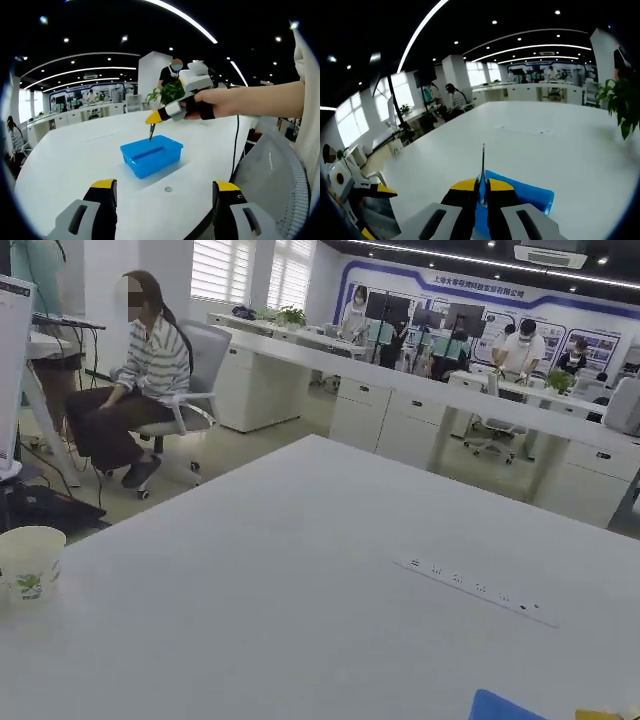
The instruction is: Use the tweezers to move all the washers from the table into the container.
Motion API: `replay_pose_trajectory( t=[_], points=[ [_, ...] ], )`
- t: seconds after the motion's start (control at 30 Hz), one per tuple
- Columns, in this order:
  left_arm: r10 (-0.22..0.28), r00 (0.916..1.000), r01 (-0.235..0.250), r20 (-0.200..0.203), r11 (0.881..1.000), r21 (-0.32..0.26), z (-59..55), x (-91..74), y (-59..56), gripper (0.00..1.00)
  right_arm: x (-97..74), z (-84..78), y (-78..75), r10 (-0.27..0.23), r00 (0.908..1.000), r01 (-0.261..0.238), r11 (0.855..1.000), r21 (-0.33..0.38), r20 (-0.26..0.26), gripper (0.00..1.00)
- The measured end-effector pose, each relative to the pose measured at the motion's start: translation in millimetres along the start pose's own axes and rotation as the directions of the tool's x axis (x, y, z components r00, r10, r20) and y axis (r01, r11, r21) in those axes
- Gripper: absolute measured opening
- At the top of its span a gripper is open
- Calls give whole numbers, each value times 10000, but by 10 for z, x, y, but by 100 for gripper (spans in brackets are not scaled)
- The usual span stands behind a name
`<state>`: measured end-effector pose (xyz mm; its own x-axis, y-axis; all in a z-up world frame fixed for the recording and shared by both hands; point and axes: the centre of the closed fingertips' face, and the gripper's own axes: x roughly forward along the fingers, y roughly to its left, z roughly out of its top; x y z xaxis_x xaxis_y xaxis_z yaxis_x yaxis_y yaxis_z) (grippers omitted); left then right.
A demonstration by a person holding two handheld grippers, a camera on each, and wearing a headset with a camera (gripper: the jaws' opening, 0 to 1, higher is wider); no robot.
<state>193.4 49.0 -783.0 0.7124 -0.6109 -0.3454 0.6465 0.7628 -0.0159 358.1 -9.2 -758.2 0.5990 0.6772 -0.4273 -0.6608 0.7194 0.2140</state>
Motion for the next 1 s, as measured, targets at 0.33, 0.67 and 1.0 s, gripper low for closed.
replay_pose_trajectory(
  t=[0.33, 0.67, 1.0],
  points=[
    [-18, 9998, 17, -208, 10000, -19, -42, 2, -10, 78, 249, -224, -101, 364, 9991, -344, 9948, 955, -199, 3],
    [-16, 9995, 16, -331, 10000, 10, -66, 2, -5, 77, 422, -404, -153, 461, 9953, -369, 9937, 1062, -855, 3],
    [-11, 9992, 11, -389, 10000, 9, -79, 7, -7, 77, 502, -478, -224, 543, 9909, -456, 9963, 722, -1229, 3]
  ],
)
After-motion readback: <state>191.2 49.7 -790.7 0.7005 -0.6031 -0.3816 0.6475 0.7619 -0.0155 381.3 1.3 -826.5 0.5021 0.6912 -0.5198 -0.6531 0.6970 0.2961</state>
